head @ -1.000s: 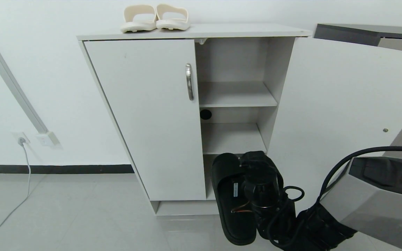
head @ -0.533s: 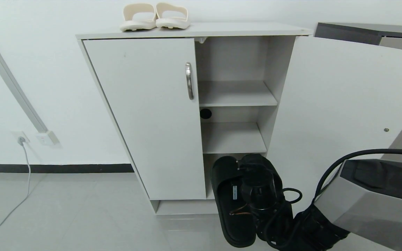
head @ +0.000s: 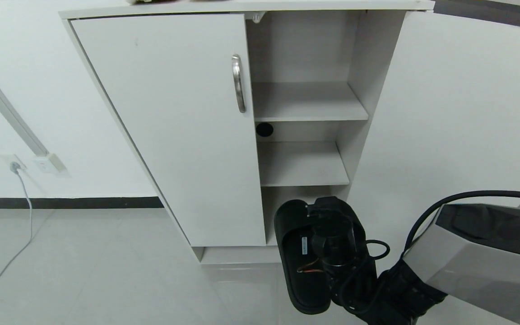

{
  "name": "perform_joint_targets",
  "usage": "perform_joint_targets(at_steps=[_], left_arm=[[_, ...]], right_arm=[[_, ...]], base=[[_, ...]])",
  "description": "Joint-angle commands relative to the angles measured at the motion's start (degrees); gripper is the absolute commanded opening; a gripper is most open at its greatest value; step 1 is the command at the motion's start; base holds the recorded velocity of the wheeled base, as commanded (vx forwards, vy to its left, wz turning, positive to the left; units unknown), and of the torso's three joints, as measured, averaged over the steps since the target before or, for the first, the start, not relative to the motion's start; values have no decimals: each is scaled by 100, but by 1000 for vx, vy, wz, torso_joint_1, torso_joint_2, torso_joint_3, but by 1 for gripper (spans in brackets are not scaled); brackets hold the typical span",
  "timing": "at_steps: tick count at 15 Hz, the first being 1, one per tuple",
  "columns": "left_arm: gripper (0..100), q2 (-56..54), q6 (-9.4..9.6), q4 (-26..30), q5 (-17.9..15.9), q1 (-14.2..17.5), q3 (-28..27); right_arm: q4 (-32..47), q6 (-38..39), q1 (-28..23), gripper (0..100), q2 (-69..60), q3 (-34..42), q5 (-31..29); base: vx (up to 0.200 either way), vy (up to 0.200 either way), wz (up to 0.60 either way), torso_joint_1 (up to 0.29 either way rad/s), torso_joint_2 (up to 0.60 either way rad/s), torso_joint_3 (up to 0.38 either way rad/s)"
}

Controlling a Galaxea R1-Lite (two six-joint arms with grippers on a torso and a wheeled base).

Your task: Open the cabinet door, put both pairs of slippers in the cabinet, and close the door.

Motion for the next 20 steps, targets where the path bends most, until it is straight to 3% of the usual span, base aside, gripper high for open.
perform_joint_targets(at_steps=[1,6,10,17,20], left_arm=[[0,9,0,0,0,1,1],[0,9,0,0,0,1,1],[0,9,0,0,0,1,1],[0,9,0,0,0,1,1],[0,9,0,0,0,1,1]], right_arm=[[0,-25,7,0,-14,-49,11],[-132,-262,-2,0,118,-418,-7],[-1433,-1027,-28,0,145,-356,-200],[-1433,-1036,-116,0,48,-365,-192],[-1433,-1036,-125,0,57,-365,-192]], base=[[0,0,0,2,-7,-193],[0,0,0,3,3,-201],[0,0,0,2,3,-110],[0,0,0,0,0,0],[200,0,0,-1,2,4]])
